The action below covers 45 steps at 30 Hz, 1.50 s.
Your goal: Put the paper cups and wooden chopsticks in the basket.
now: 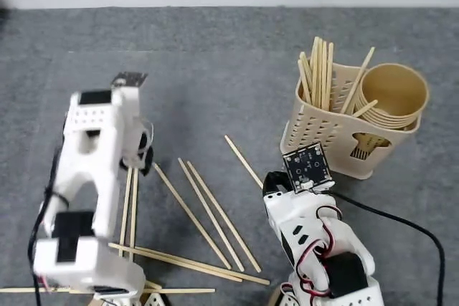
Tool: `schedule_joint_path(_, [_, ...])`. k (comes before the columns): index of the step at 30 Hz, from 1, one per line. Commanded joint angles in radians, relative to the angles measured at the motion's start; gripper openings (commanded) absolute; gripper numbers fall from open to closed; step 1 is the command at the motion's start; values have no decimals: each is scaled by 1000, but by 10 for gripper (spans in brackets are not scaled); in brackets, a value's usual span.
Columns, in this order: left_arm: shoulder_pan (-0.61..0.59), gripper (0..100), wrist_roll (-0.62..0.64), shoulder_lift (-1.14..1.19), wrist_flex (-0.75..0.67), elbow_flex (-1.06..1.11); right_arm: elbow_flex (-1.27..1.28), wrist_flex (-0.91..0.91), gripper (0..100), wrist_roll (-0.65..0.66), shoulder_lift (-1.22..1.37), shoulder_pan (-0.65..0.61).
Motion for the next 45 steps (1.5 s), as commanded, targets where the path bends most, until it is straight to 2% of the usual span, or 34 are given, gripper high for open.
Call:
schedule_joint_path(1, [-20, 205, -2, -158, -184, 205, -8, -18, 9, -8, -5, -8])
schedule_joint_path(5, [-69, 209, -2, -160, -275, 305, -8, -18, 9, -8, -5, -8])
schedule_joint_path(9, [-137, 209, -9, -97, -287, 298, -6, -18, 9, -8, -5, -8])
schedule_joint_path(13, [-152, 208, -9, -8, -311, 278, -6, -18, 9, -8, -5, -8])
schedule_joint_path(17, [-138, 122, -8, 89, -341, 255, -6, -16, 9, -8, -5, -8])
schedule_joint_path(21, [-110, 16, -8, 189, -290, 177, -6, -16, 9, -8, -5, -7])
schedule_joint_path(29, [-94, 12, -8, 290, -190, 54, -6, -16, 9, -8, -5, -4])
schedule_joint_path(37, [-86, 12, -6, 118, -35, -61, -6, -16, 9, -8, -5, -4])
schedule_joint_path(41, [-43, 12, -6, 25, 48, -113, -6, -16, 9, -8, -5, -2])
schedule_joint_path(45, [11, 12, 0, -46, 72, -127, -6, -16, 9, -8, -5, -2])
